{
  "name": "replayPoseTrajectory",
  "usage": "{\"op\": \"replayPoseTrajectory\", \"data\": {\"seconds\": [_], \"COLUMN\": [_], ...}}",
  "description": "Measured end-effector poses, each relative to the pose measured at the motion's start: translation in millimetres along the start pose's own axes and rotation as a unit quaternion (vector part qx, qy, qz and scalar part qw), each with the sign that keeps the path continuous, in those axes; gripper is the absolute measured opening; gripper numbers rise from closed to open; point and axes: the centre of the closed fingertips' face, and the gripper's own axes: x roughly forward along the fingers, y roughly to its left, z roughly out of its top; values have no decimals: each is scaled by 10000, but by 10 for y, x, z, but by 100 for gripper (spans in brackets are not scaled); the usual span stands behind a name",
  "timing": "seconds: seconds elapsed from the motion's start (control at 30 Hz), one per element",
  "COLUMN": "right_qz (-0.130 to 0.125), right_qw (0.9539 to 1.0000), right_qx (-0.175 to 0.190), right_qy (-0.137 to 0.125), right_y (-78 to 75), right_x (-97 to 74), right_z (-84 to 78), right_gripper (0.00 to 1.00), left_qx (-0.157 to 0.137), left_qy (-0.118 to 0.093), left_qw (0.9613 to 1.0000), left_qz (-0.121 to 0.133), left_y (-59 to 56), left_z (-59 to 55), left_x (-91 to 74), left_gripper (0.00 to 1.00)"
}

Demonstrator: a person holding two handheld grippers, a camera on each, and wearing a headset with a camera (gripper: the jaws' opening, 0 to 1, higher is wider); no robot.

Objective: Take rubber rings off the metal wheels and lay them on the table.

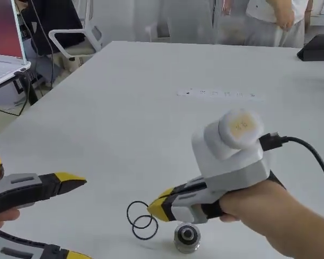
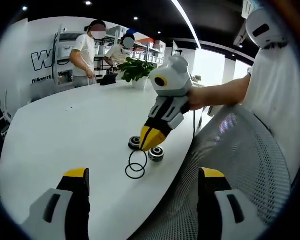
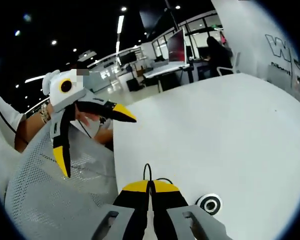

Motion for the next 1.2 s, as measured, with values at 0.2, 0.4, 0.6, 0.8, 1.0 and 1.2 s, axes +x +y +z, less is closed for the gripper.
{"op": "replayPoseTrajectory", "data": {"seconds": [0.2,0.4,0.6,0.8,1.0,1.2], "right_qz": [19,-23,-136,-214,-365,-405], "right_qw": [9995,9984,9967,9957,9957,9957], "right_qx": [277,341,513,716,579,508], "right_qy": [178,440,613,549,628,660], "right_y": [-48,-87,-166,-225,-265,-278], "right_x": [46,71,67,29,20,17], "right_z": [-148,-291,-409,-403,-443,-444], "right_gripper": [0,0,0,0,0,0], "left_qx": [-21,-39,-128,-145,-144,-234], "left_qy": [59,94,38,55,82,54], "left_qw": [10000,9999,9999,9999,9998,9997], "left_qz": [27,74,54,51,76,104], "left_y": [6,21,18,41,63,80], "left_z": [-21,-36,-26,-48,-67,-70], "left_x": [0,-5,-9,-14,-18,-25], "left_gripper": [88,87,86,86,84,83]}}
